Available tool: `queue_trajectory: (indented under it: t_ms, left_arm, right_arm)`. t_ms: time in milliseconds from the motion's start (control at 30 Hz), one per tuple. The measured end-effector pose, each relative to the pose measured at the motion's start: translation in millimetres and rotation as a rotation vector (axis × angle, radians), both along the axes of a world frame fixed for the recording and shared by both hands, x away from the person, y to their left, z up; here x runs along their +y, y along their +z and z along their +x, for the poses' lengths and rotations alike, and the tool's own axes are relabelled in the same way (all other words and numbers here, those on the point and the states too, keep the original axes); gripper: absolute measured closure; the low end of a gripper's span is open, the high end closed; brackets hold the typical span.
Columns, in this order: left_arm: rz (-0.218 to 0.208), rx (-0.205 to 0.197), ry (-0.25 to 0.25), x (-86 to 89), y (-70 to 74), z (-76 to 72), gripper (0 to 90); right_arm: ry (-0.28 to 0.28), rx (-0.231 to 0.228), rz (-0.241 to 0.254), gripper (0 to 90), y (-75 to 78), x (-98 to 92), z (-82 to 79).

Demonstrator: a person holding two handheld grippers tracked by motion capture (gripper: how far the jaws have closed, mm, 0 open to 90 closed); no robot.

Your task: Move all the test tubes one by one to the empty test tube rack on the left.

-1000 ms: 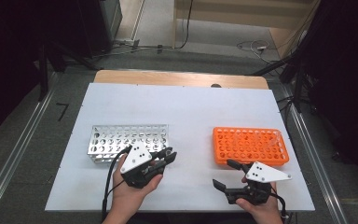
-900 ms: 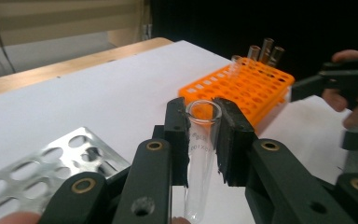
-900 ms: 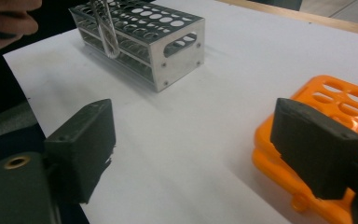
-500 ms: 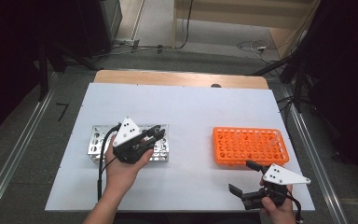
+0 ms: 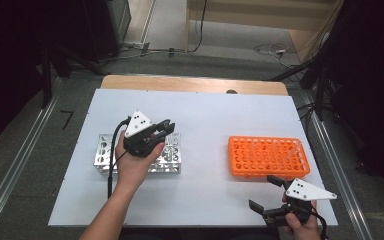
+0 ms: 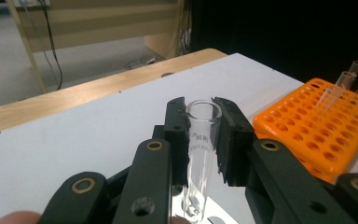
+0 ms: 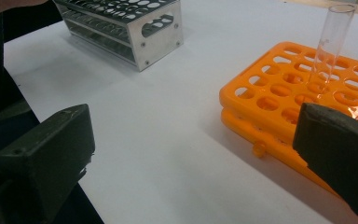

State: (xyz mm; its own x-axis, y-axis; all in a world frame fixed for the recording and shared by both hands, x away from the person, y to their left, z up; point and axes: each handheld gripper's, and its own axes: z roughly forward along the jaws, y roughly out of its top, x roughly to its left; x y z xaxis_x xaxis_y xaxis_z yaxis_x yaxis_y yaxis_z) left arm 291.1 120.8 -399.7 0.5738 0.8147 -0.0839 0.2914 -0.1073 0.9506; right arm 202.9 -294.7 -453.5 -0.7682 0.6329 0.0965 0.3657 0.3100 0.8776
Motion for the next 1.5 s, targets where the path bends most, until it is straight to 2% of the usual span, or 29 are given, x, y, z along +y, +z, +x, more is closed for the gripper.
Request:
queue_trajectory:
  t_ms: [300,567,900,1100,1267,1500]
  left_arm:
    - [-0.016,-0.004,0.037,-5.5,-4.1,19.1,75.6]
    - [0.008,0.005,0.059,-12.3,-13.5,29.6,75.7]
    - [0.054,0.036,0.062,-18.0,-25.0,31.4,75.6]
    - [0.078,0.069,0.062,-20.6,-29.1,30.5,75.7]
    - [0.101,0.079,0.063,-22.5,-31.4,30.2,75.6]
    - [0.135,0.127,0.067,-23.9,-33.9,30.7,75.5]
  right_arm:
    - [-0.002,0.003,0.005,0.0,-0.5,-0.2,0.1]
    - [-0.001,0.002,0.004,0.0,-1.2,-0.9,0.8]
    - [-0.002,0.001,0.005,0.0,-1.1,-0.7,0.3]
    - [-0.002,-0.001,0.004,0.0,-1.4,-0.4,0.4]
    - [-0.001,-0.001,0.003,0.0,-1.6,0.1,0.3]
    - [-0.004,0.002,0.003,0.0,-1.8,-0.1,0.4]
